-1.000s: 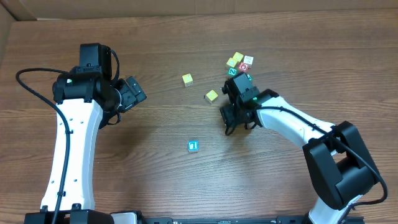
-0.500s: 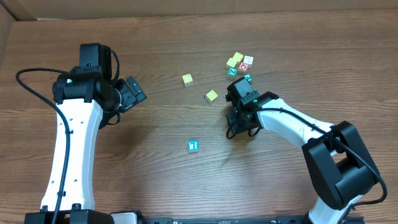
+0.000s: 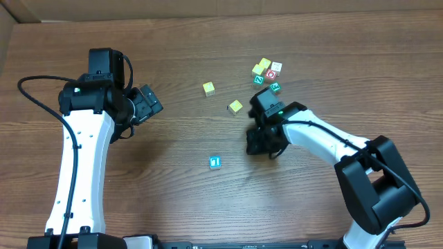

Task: Flip 3 blocks
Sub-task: 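Carry the green-lettered block toward the blue block and rotate it down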

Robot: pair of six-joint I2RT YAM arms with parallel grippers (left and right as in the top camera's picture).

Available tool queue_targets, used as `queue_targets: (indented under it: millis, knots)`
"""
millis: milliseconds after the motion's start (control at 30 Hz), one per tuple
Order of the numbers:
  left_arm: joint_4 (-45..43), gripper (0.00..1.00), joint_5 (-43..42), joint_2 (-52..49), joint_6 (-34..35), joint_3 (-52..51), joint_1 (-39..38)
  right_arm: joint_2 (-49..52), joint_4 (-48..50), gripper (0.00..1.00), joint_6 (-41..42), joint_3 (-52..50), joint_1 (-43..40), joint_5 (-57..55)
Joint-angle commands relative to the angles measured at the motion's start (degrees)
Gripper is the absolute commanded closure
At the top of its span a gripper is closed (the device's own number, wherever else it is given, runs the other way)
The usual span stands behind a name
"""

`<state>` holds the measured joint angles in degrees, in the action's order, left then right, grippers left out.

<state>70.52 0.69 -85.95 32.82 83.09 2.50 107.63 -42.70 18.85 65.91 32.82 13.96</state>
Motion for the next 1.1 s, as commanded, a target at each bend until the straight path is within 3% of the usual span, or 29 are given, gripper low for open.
queue_targets:
  millis: [0,267,400,533,900,1067]
  knots:
    - [-0.04,0.01,0.13,-0.39,-0.22,0.33,0.11,-0.20,-0.66,0.72,5.73,1.66,2.75,2.86]
    - [-0.04,0.00,0.13,-0.39,-0.22,0.33,0.11,-0.20,-0.94,0.70,11.63,1.66,8.50,2.03]
    - [-0.04,0.01,0.15,-0.39,-0.22,0.33,0.11,-0.20,-0.92,0.62,11.63,1.66,8.98,2.01]
    - [-0.04,0.00,0.13,-0.39,-0.22,0.33,0.11,-0.20,-0.68,0.46,11.61,1.66,8.96,2.01]
    - [-0.04,0.00,0.13,-0.39,-0.22,0.33,0.11,-0.22,0.74,0.49,11.63,2.32,7.89,2.99]
    - [-0.09,0.01,0.13,-0.39,-0.22,0.33,0.11,-0.24,-0.98,0.45,11.58,5.92,6.03,8.74]
